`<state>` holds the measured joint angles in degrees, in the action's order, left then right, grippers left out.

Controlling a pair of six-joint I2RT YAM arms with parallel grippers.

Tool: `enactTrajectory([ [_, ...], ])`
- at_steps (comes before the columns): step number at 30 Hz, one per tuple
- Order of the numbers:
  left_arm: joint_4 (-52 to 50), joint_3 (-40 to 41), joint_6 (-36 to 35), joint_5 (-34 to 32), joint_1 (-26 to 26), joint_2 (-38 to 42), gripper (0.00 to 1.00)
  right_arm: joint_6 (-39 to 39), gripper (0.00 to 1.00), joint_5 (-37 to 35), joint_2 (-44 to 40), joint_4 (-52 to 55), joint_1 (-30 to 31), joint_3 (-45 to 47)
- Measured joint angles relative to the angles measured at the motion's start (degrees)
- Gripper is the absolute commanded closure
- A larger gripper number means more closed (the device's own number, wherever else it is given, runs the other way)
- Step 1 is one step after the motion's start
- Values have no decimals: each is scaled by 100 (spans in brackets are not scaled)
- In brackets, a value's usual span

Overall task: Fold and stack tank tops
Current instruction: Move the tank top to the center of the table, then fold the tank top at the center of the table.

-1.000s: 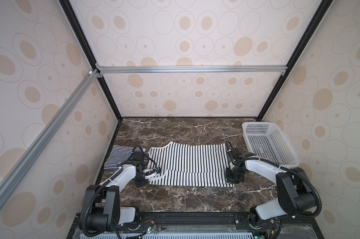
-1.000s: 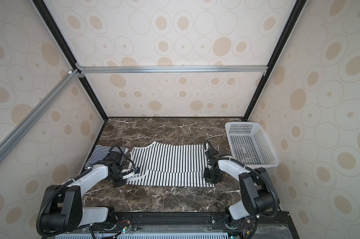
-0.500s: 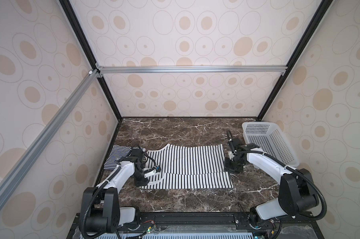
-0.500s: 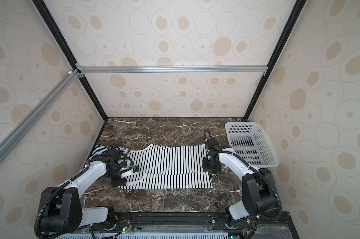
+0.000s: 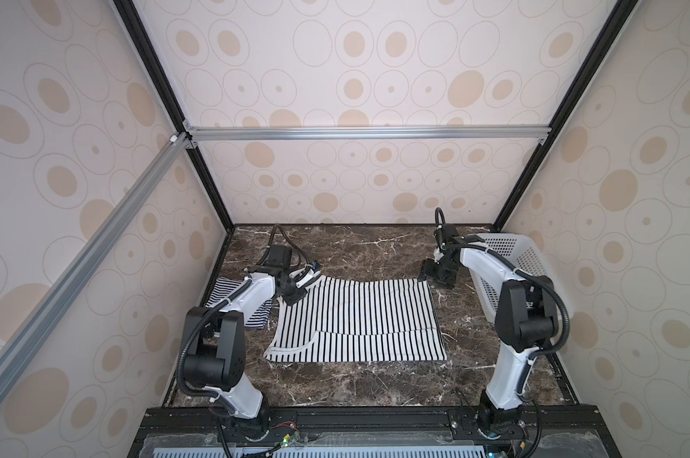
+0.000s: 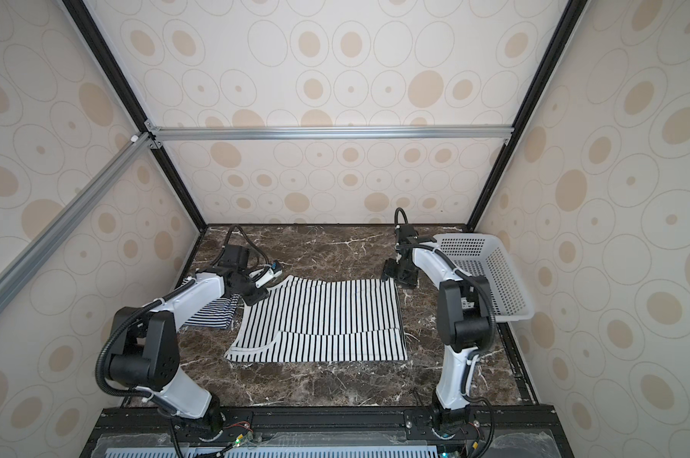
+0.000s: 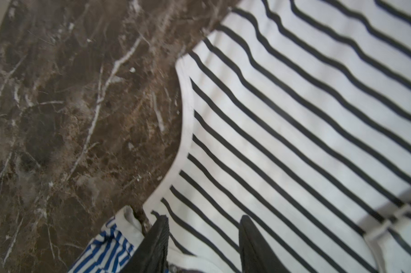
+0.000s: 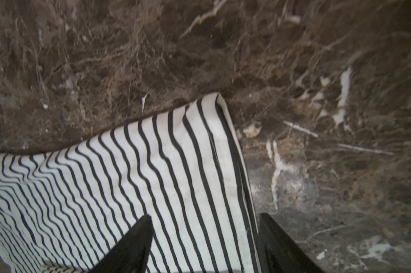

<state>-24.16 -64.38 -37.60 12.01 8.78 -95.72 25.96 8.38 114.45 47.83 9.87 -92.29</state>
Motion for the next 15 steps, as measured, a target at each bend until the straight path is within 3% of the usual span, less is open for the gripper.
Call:
enactTrajectory([
  [8, 756, -850, 914, 63, 210, -1104, 51, 9, 46, 116, 1158, 153, -79, -1099],
  [15, 931, -1005, 1287, 192, 254, -1563, 52, 11, 50, 151, 1631, 236, -175, -1443],
])
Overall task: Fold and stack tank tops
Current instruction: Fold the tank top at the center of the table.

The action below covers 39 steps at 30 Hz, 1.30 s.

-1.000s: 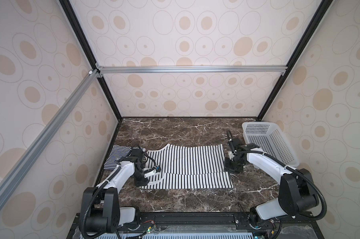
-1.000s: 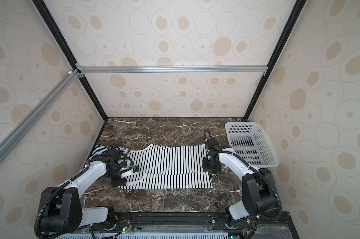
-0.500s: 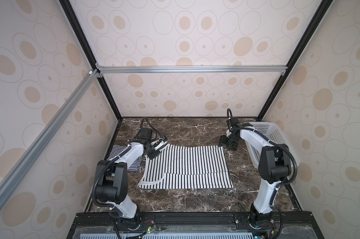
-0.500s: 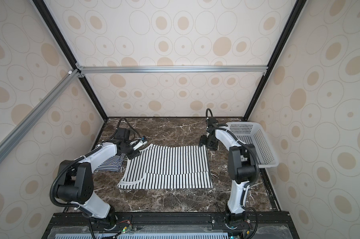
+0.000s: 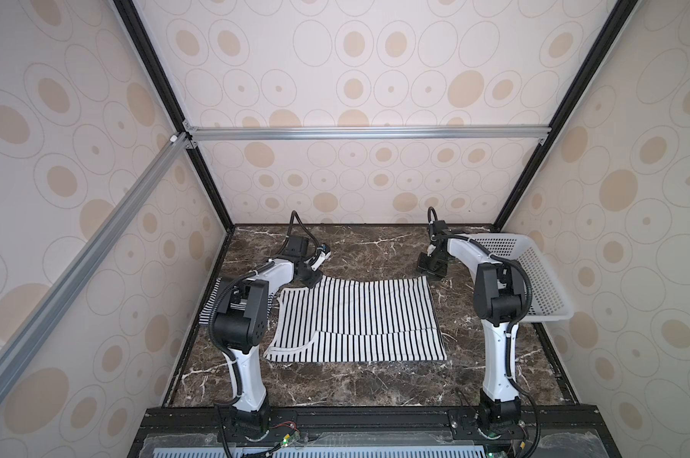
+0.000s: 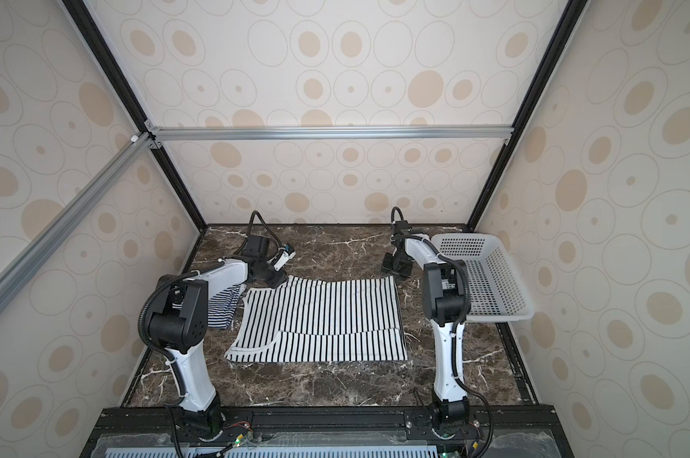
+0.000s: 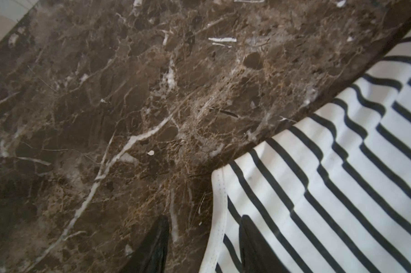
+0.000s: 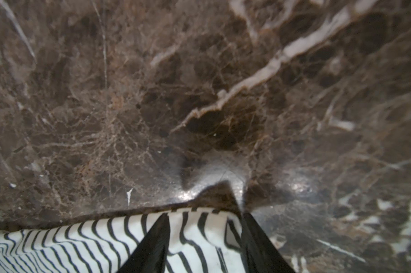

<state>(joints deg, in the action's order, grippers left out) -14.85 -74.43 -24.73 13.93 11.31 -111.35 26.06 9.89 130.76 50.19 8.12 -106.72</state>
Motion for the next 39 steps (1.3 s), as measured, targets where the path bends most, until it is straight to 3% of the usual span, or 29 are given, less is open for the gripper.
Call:
enactTrajectory([
  [7, 181, 4, 260, 133, 0, -15, 51, -4, 55, 42, 39, 11, -59, -20],
  [12, 243, 2, 422, 184, 0, -61, 51, -22, 68, 44, 42, 17, -66, -20],
  [19, 240, -107, 518, 229, 7, -321, 51, -92, 78, 90, 42, 13, -72, -20],
  [26, 208, -328, 546, 205, 39, -538, 51, -168, 100, 116, 11, -81, -74, 127],
  [39, -20, -772, 553, 229, 81, -732, 51, -199, 100, 195, -103, -160, -74, 317],
])
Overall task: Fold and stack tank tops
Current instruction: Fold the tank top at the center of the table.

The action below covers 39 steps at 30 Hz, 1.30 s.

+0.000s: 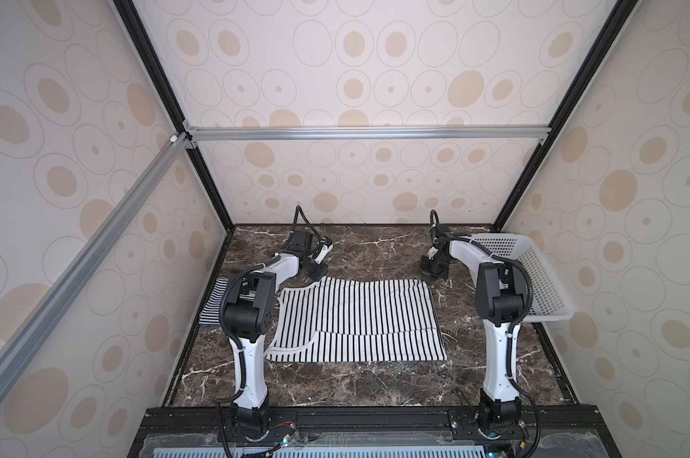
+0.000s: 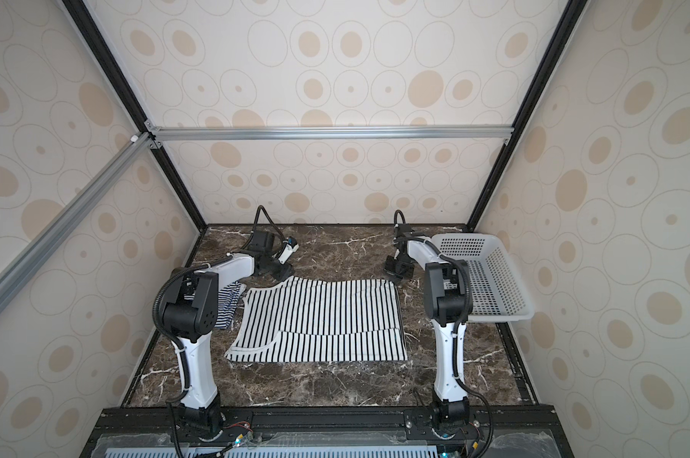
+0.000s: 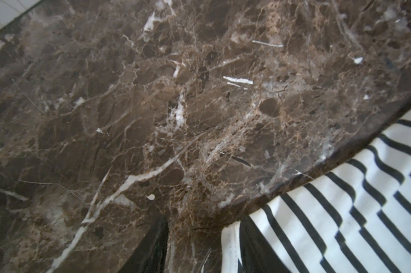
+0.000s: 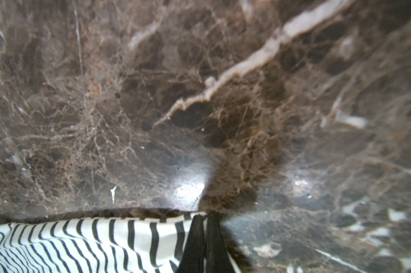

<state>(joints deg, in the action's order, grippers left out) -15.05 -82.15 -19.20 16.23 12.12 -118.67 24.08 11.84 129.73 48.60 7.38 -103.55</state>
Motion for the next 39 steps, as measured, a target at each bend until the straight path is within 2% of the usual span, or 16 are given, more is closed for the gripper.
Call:
enactTrajectory([
  [7, -192, -2, -7, 28, 24, -68, 51, 0, 100, 15, 0, 0, 0, 0],
  [14, -389, -63, -68, 90, 76, -155, 59, 2, 100, 17, 0, 0, 0, 0],
  [16, -415, -63, -101, 116, 94, -181, 64, 2, 100, 20, 0, 0, 0, 0],
  [23, -450, -107, -153, 232, 114, -219, 92, 2, 100, 20, -11, 2, 0, 0],
  [26, -450, -109, -160, 280, 114, -219, 98, 2, 100, 15, -63, 0, 0, 17],
  [39, -402, 127, -160, 391, 114, 59, 100, 9, 100, 22, -946, -157, -2, 675],
])
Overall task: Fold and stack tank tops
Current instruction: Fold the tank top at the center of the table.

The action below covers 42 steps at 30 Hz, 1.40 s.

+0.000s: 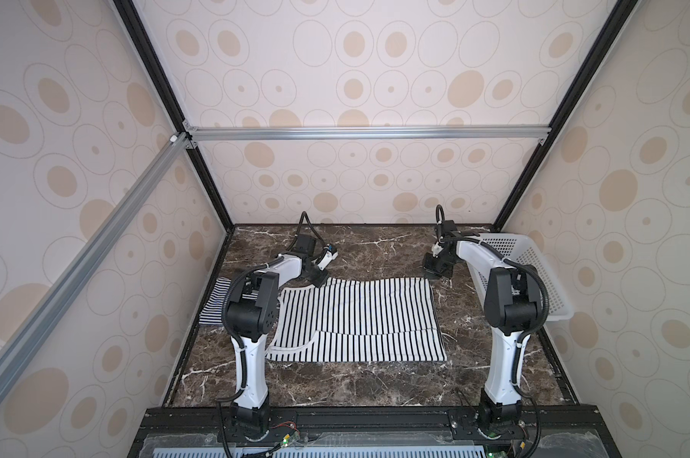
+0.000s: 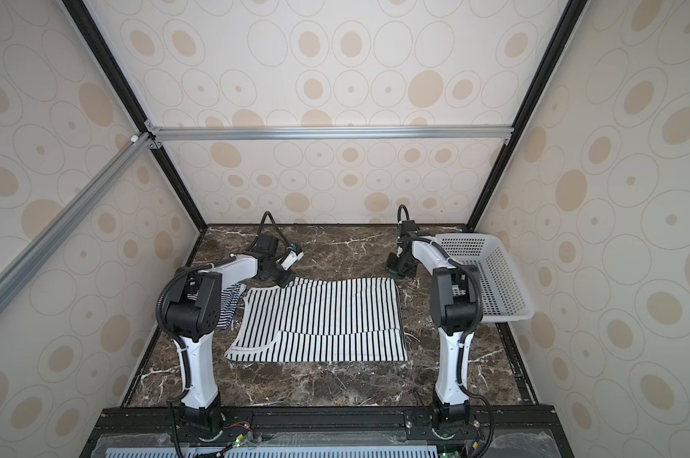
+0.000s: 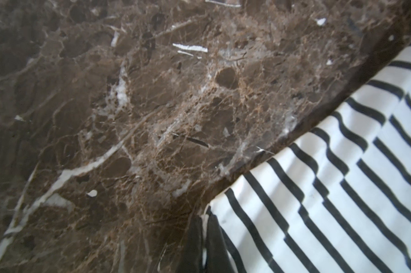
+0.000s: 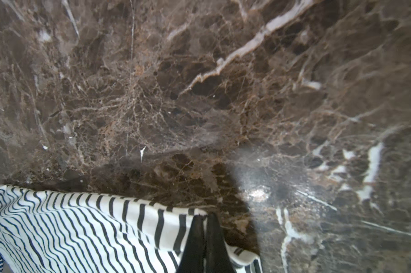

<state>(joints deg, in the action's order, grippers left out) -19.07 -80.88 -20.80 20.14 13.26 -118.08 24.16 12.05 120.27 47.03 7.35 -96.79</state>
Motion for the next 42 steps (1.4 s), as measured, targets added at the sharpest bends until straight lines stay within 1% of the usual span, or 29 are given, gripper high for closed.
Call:
enactTrajectory([
  [11, 341, 990, 0, 68, 0, 1263, 100, 0, 100, -2, -562, -151, 0, 776],
  [20, 387, 1692, 0, 254, 0, 1917, 98, 26, 100, 37, -1115, -328, 0, 1379],
  [28, 437, 2256, 0, 319, 48, 2350, 97, 66, 100, 107, -1447, -509, 0, 1895],
  [36, 496, 2741, 0, 310, 146, 2468, 96, 111, 100, 151, -1620, -654, 0, 2374],
  [42, 535, 3001, 0, 282, 164, 2682, 96, 136, 100, 170, -1904, -745, 0, 2691],
])
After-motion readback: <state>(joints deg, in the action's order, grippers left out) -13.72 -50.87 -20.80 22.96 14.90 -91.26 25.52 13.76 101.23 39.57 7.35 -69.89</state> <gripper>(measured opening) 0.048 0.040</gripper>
